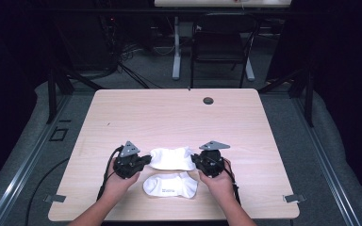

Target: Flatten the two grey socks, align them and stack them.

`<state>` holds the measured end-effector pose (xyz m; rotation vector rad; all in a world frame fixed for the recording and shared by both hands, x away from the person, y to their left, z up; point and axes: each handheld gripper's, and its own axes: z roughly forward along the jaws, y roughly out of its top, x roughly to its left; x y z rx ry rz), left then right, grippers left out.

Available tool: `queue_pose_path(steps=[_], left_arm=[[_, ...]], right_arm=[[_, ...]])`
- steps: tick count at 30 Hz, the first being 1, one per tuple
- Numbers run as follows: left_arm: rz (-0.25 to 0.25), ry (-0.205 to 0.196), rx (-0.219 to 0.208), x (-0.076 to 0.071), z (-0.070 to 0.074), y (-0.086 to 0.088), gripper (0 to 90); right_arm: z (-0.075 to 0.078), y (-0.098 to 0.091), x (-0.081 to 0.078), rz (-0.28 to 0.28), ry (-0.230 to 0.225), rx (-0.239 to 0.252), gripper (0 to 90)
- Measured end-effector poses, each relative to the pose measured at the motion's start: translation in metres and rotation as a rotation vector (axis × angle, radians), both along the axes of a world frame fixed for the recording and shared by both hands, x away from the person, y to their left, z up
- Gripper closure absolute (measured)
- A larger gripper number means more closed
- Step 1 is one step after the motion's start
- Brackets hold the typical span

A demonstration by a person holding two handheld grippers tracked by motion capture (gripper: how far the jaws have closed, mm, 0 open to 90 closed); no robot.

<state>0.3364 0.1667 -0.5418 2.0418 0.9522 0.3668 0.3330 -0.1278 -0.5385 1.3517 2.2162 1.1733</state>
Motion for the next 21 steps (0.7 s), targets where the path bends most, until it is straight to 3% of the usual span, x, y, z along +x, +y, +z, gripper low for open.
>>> queue_pose_path(steps=[21], left_arm=[[-0.022,0.028,-0.032,-0.03,0.0,0.013,87.2]], right_arm=[[0.007,0.003,-0.031,0.06,-0.009,-0.005,86.0]])
